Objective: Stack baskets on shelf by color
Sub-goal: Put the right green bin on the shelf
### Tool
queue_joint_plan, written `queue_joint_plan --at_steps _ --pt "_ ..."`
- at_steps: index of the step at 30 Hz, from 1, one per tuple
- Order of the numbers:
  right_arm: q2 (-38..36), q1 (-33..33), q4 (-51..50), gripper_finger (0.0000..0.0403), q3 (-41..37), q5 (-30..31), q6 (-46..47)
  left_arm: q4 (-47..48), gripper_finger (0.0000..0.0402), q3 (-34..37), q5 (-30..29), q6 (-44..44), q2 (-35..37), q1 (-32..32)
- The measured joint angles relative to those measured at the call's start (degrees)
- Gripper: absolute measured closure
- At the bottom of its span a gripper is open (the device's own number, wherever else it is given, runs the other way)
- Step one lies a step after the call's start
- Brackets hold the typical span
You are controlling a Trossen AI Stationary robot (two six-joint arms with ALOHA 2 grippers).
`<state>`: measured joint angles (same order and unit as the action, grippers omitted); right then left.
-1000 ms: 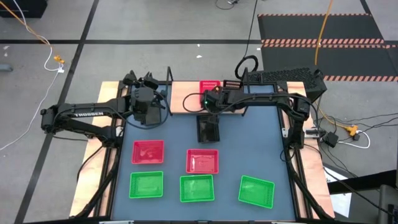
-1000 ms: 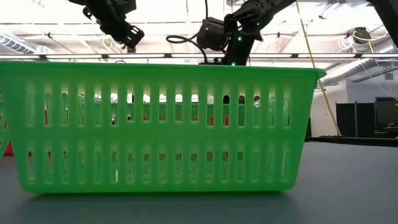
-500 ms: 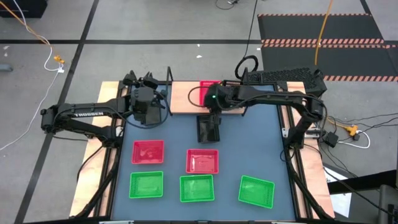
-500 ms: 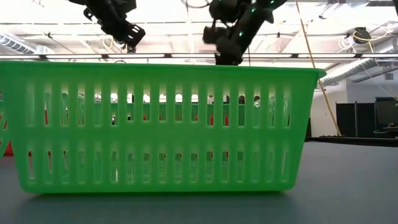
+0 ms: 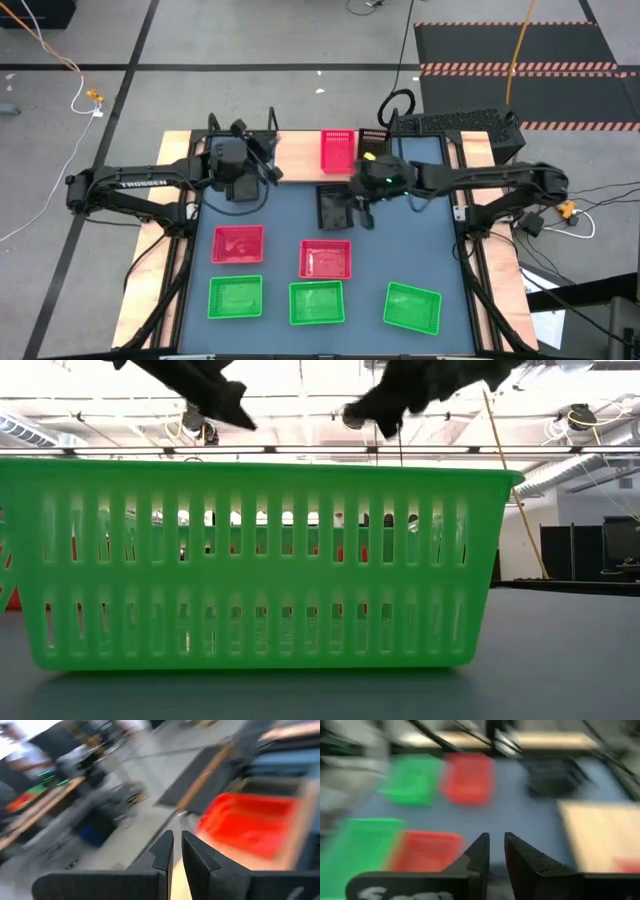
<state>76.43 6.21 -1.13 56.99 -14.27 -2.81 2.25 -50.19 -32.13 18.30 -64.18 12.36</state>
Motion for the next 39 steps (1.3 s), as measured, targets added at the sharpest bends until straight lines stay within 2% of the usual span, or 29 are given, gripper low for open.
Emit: queue_joint_plan --at_steps 3,5,8,11,13,15,18,23,26,30,35,39 --pt "-1.47 -1.62 11.89 0.0348 -4.75 -9.87 0.42 -4.07 0.0360 0.00 12.41 0.31 -0.08 -0.02" --pt "-1.34 -2.98 21.35 0.0348 -8.45 -12.78 2.33 -7.60 0.0360 -0.07 19.89 0.74 -1.02 -0.20" --pt "-0.48 -4.86 35.02 0.0348 -14.01 -12.01 3.42 -11.11 0.0360 -0.04 27.12 0.61 -2.75 -1.06" --pt "-0.33 -6.09 39.63 0.0348 -17.12 -5.25 3.23 -13.38 0.0360 -0.07 29.17 0.55 -4.91 -2.49" --pt "-0.97 -6.44 37.00 0.0348 -17.10 -1.03 7.31 -14.66 0.0360 -0.04 29.16 1.49 -6.57 -3.22" --pt "-2.02 -6.44 33.52 0.0348 -16.76 0.32 11.01 -17.06 0.0359 -0.04 29.13 1.97 -8.36 -3.67" --pt "-4.28 -6.44 23.29 0.0348 -14.69 4.52 12.49 -18.99 0.0359 -0.04 29.12 2.47 -10.36 -3.87" --pt "-8.17 -6.17 -1.45 0.0348 -11.05 22.35 10.27 -19.96 0.0359 -0.02 29.12 4.14 -11.27 -3.89" --pt "-9.75 -6.22 -9.66 0.0348 -10.81 28.74 11.15 -19.66 0.0359 -0.02 29.10 4.06 -11.22 -4.32" --pt "-10.83 -7.12 -11.60 0.0348 -10.72 28.59 13.92 -18.73 0.0359 -0.03 28.81 3.42 -9.25 -5.27" --pt "-11.00 -10.56 -10.05 0.0348 -10.75 21.71 15.64 -16.65 0.0359 0.00 25.52 -0.51 -5.91 -6.04" --pt "-10.98 -13.81 -13.65 0.0348 -10.75 21.65 15.23 -13.30 0.0360 -0.04 25.50 -1.14 -2.22 -6.56"
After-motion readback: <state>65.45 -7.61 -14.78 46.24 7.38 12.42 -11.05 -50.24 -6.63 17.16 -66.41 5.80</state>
